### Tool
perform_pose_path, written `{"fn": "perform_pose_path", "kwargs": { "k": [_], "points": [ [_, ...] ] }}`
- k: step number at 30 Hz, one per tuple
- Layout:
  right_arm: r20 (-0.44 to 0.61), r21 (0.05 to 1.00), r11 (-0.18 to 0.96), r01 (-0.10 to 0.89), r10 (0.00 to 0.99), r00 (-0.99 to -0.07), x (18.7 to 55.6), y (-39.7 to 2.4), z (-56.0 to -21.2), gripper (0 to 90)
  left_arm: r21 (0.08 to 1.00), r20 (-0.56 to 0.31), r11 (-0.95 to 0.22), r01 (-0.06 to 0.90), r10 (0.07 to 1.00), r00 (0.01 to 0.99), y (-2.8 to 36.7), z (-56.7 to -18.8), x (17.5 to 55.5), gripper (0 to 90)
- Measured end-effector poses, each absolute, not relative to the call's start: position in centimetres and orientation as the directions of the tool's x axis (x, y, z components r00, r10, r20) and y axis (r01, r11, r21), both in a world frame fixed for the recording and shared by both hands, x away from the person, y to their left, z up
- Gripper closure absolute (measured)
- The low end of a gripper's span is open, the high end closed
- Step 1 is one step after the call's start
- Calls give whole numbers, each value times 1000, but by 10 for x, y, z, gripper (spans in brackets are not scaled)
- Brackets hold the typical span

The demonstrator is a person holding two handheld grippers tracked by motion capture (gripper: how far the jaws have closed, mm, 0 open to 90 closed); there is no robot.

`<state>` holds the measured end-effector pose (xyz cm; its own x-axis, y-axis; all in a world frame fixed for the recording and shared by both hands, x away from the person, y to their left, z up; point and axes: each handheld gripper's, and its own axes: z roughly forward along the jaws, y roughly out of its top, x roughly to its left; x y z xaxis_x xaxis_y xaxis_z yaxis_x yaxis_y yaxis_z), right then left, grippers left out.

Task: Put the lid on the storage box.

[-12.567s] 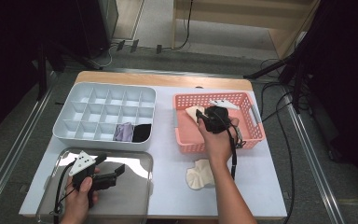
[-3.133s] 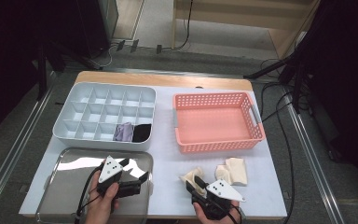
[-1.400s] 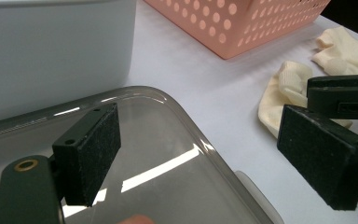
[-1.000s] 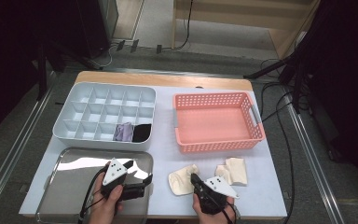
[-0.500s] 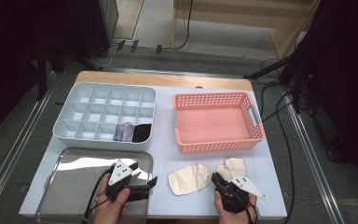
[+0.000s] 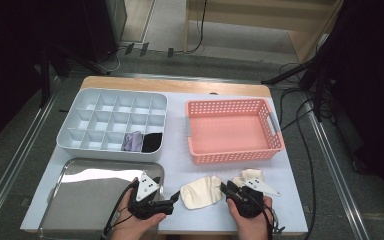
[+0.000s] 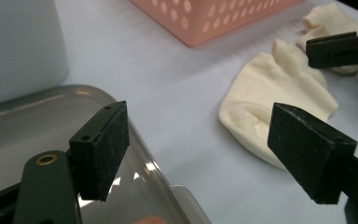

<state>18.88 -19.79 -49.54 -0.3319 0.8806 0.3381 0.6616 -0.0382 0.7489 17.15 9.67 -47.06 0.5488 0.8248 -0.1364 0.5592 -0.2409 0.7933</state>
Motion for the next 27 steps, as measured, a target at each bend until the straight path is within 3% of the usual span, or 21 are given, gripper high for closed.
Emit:
{"fn": "perform_pose_path", "kwargs": {
  "k": [3, 7, 12, 18, 22, 24, 27],
  "points": [
    [342, 732, -24, 681, 878, -336, 186, -196, -496, 866, 790, -149, -236, 566, 821, 550, 92, -471, 171, 284],
    [362, 720, -28, 693, 867, -342, 181, -198, -495, 900, 792, -146, -220, 569, 837, 528, 89, -469, 170, 368],
    [378, 725, -32, 688, 854, -358, 176, -201, -496, 892, 780, -151, -233, 581, 831, 535, 92, -468, 168, 400],
    [413, 756, -114, 644, 847, -335, 180, -210, -493, 747, 776, -194, -190, 601, 835, 515, 88, -469, 173, 387],
    [371, 773, -75, 629, 859, -353, 187, -202, -492, 657, 753, -156, -245, 611, 836, 527, 77, -473, 173, 386],
    [340, 760, -29, 649, 869, -359, 190, -195, -495, 659, 733, -153, -261, 628, 836, 527, 74, -476, 174, 409],
    [312, 752, 12, 659, 874, -372, 191, -188, -496, 758, 724, -159, -256, 640, 841, 517, 74, -477, 177, 475]
  ]
}}
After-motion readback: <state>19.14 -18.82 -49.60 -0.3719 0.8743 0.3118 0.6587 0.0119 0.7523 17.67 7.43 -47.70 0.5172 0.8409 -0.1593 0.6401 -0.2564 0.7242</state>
